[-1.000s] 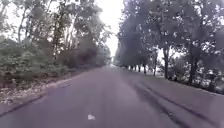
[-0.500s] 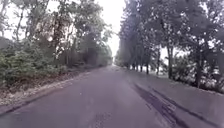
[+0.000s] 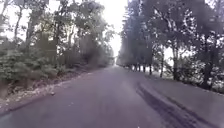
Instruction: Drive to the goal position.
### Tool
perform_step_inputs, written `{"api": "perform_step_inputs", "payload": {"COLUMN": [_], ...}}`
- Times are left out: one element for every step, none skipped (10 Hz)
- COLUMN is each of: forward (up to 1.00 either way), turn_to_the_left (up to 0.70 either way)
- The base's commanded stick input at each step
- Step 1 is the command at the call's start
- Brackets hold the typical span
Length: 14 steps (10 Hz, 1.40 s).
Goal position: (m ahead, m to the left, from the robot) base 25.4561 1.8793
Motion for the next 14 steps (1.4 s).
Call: {"api": "perform_step_inputs", "payload": {"forward": [1.0,1.0,1.0,1.0,1.0,1.0,1.0,1.0,1.0,1.0,1.0,1.0,1.0,1.0], "turn_to_the_left": [0.0,0.0,0.0,0.0,0.0,0.0,0.0,0.0,0.0,0.0,0.0,0.0,0.0,0.0]}}
